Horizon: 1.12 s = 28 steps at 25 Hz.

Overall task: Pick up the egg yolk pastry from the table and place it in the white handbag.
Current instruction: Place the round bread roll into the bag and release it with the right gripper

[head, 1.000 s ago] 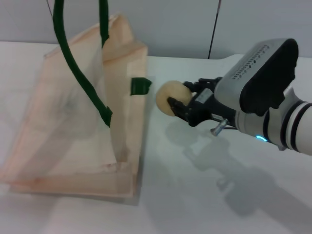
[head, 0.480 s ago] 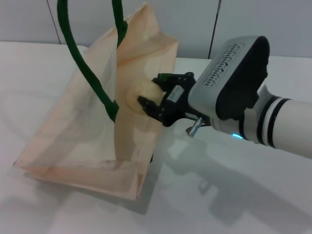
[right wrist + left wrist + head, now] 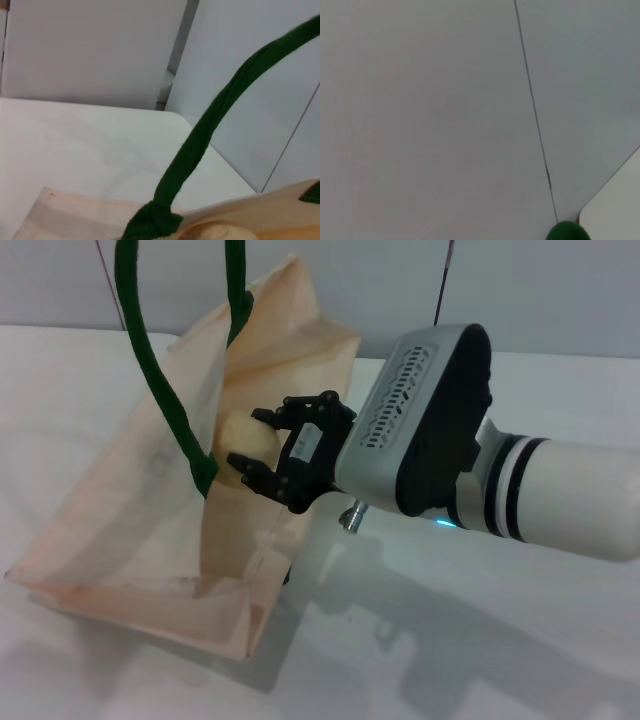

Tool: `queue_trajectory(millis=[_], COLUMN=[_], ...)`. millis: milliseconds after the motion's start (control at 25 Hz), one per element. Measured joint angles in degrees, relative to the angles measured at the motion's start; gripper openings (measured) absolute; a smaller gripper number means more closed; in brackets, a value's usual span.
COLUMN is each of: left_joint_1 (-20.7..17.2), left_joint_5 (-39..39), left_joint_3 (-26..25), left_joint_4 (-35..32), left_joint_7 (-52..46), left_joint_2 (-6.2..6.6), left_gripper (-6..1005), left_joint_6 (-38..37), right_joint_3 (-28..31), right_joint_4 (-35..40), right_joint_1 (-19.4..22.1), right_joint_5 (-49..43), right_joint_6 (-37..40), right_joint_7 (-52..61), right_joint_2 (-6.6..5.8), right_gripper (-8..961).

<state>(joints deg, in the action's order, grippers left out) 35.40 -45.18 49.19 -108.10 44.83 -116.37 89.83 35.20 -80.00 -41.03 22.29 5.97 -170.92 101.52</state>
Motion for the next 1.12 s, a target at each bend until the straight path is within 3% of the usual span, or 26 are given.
queue_trajectory(millis=[440,480,520,560,680,760,1120], left_joint_1=[0.23,0.21,0.19,0.16,0.13,0.09,0.02], left_joint_5=[0.09,0.10,0.10,0.10,0.10,0.10,0.60], left_joint_3=[0.20,0.21,0.20,0.20,0.23,0.28,0.29], left_joint_4=[-0.01,-0.01,-0.01,-0.01,-0.01,0.01,0.16], left_joint_7=[-0.44,-0.44,-0.44,-0.45,-0.45,-0.45,-0.45], left_joint_2=[-0.06,-0.07,-0.07,-0.10,-0.16,-0.17,-0.18], left_gripper=[119,119,119,120,120,120,120], left_joint_6=[0.09,0.09,0.09,0.09,0.15,0.17,0.26], right_joint_3=[-0.56,-0.65,-0.66,-0.66,-0.38,-0.26,-0.18], right_joint_4=[7.55,8.59,11.03,11.03,14.32,14.83,14.79], right_joint_1=[-3.06,-3.35,-3.87,-3.87,-4.35,-4.34,-4.17], right_joint_5=[-0.60,-0.65,-1.29,-1.29,-3.24,-4.15,-4.98], right_joint_6=[-6.43,-7.26,-8.14,-8.14,-8.37,-8.37,-8.11], right_joint_7=[0.16,0.14,0.11,0.11,0.22,0.26,0.67], right_joint_2=[0.98,1.29,2.40,2.40,4.42,5.08,5.32], right_gripper=[476,476,476,476,477,476,492])
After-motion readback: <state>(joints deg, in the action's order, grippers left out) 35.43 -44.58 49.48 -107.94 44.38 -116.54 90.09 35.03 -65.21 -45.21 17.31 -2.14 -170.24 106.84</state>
